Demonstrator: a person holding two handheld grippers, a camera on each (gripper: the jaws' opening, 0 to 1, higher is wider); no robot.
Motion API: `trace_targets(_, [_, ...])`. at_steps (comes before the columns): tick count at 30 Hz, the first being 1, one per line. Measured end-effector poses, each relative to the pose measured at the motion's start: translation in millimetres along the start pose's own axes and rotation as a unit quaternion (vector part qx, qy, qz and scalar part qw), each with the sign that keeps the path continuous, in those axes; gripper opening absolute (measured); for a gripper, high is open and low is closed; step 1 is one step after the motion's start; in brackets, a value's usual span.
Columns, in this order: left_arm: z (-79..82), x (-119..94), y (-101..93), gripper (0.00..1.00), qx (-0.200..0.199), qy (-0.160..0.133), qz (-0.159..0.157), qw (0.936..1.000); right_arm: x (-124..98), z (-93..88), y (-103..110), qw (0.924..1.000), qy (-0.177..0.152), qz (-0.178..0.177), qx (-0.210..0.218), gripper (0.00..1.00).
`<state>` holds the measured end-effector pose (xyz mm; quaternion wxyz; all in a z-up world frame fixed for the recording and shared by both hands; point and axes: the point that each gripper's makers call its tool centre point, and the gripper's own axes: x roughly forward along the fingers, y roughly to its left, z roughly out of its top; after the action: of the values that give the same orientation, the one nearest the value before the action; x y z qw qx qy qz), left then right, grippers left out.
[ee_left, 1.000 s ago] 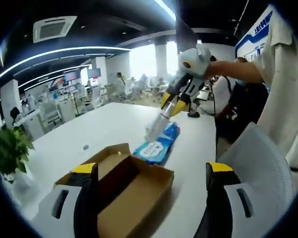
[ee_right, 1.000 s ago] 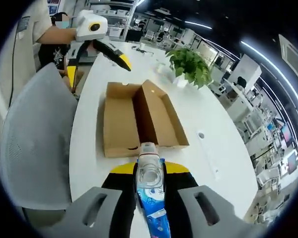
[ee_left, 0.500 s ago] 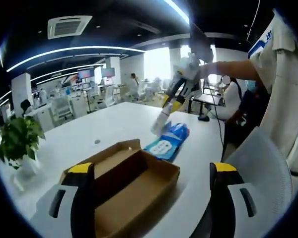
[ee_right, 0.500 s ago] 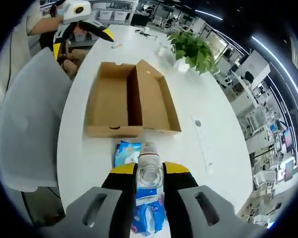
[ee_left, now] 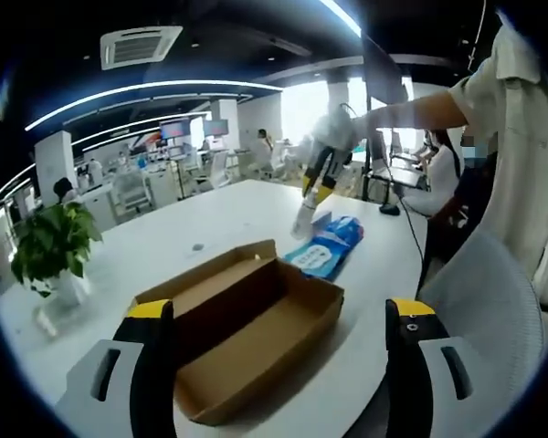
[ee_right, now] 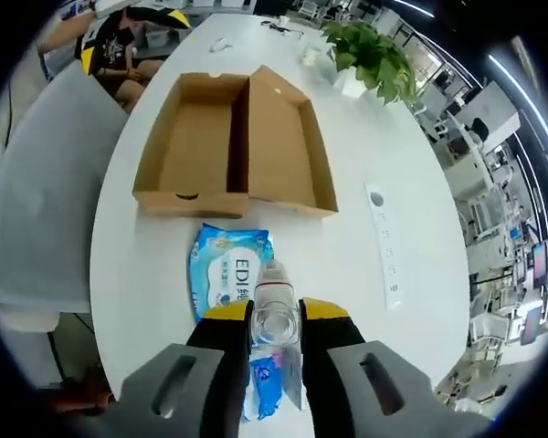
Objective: Operate the shoe box by opening the lid, removing the specified soft item, and placing it in the target area until the item is outside and the box remains undamaged.
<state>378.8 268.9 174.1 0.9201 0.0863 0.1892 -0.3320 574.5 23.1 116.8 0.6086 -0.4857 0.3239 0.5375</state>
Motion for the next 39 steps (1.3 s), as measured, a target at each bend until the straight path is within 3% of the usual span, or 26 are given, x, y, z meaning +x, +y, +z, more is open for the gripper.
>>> trace_targets(7, [-8.2,-11.2,13.7,1.00,-0.017,0.005,0.020,0.9996,13.7,-4.7,-11.0,0.9997,0.020,0.011,-0.004,0.17])
trace_targets(11, [-11.0,-15.0,17.0,1.00,-0.028,0.005,0.028,0.9992,23.5,-12.6,-18.9,0.9984,0.050,0.013,-0.021,0.17])
trace_targets(16, [-11.9,-18.7,16.7,1.00,-0.034,-0.005,0.032,0.9989,38.2,-13.3,-24.5,0.9980,0.056,0.023,-0.013,0.17])
trace_targets(28, [-20.1,-24.1,21.7,0.98,-0.044,-0.001,0.047,0.9979,66.8,-13.9,-28.8,0.9962,0.075,0.043,-0.016,0.18])
trace_targets(39, [-34.8,-26.5,24.6,0.97,-0.060,0.007,0.060,0.9964,78.6,-28.2,-26.9,0.9917,0.106,0.069,-0.026,0.18])
